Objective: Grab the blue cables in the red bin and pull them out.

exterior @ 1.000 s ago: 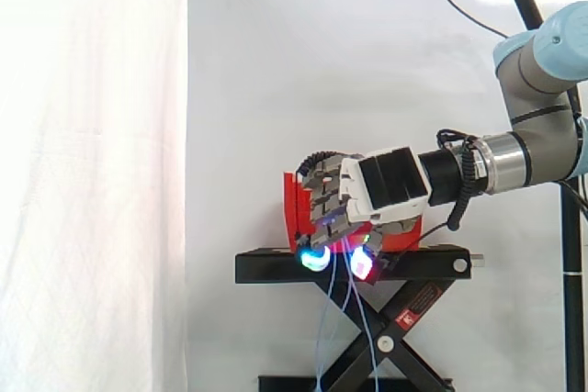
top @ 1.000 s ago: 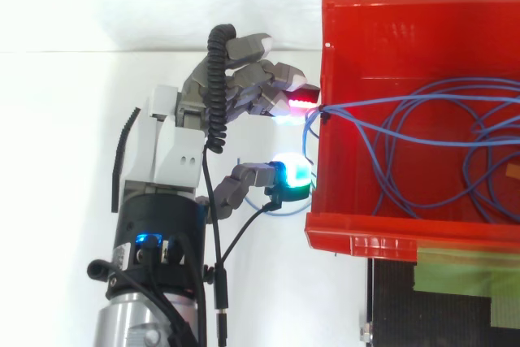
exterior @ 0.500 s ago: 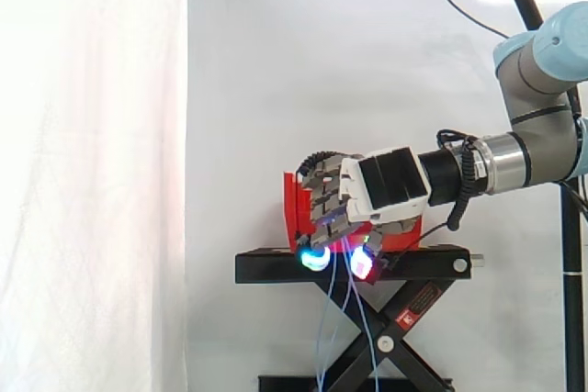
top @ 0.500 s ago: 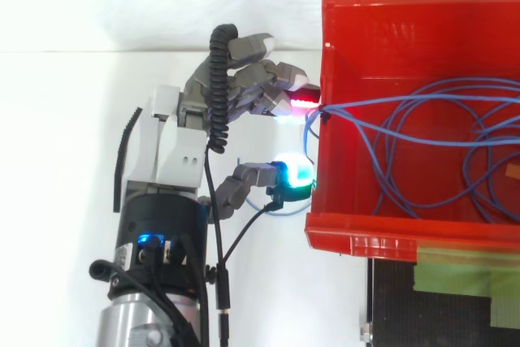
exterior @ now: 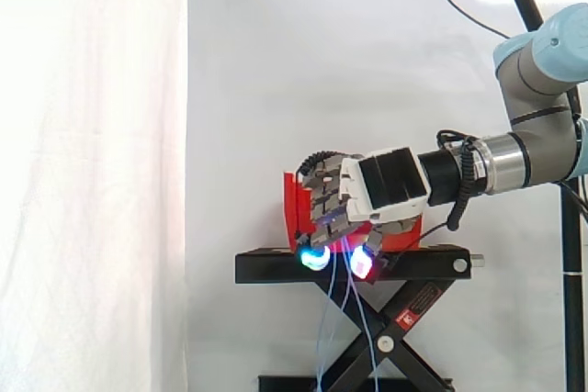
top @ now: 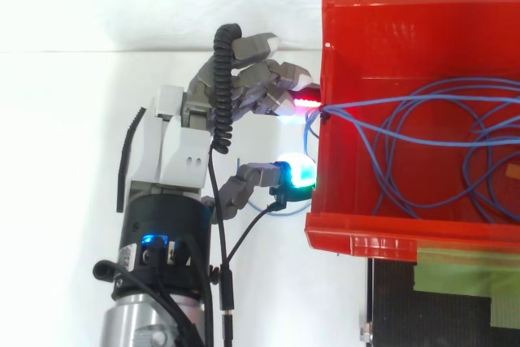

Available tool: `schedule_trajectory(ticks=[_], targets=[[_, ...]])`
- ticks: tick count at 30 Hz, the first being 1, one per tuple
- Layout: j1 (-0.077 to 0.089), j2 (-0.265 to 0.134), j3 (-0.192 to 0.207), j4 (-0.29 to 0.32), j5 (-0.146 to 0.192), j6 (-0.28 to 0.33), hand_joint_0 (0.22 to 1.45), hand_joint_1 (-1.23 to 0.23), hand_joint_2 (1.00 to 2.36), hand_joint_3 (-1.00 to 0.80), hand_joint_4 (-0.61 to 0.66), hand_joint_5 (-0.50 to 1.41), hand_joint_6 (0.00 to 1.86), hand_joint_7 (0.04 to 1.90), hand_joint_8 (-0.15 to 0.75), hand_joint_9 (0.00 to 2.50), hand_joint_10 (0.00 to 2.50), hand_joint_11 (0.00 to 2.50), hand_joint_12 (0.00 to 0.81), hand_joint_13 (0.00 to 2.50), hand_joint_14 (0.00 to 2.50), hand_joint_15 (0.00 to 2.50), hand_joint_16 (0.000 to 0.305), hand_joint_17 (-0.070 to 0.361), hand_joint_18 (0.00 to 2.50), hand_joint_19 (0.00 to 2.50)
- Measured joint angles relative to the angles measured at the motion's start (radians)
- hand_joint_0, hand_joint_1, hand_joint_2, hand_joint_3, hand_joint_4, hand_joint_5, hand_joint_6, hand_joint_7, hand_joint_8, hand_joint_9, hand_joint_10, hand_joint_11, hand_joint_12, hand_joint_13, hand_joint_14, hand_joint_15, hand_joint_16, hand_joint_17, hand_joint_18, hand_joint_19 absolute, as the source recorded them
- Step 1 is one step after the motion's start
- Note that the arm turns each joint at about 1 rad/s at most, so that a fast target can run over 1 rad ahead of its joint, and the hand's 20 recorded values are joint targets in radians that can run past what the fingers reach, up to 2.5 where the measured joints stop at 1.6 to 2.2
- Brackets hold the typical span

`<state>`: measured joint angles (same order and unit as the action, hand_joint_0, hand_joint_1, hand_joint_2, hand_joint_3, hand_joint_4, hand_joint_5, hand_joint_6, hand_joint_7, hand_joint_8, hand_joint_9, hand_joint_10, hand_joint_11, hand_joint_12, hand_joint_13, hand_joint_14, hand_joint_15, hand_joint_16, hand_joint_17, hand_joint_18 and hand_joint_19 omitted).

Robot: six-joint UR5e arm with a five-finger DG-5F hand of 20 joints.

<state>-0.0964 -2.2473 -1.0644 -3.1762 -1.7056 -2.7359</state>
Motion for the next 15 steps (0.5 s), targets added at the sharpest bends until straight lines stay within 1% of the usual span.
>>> schedule_trajectory(ticks=[15], targets=[[-0.007,0.000,0.000,-0.011,-0.002,0.000,0.75,-1.01,1.00,-1.00,0.12,0.87,0.02,0.63,0.265,0.94,0.03,1.21,0.397,0.67,0.02,0.65,0.056,0.125,0.56,0.64]])
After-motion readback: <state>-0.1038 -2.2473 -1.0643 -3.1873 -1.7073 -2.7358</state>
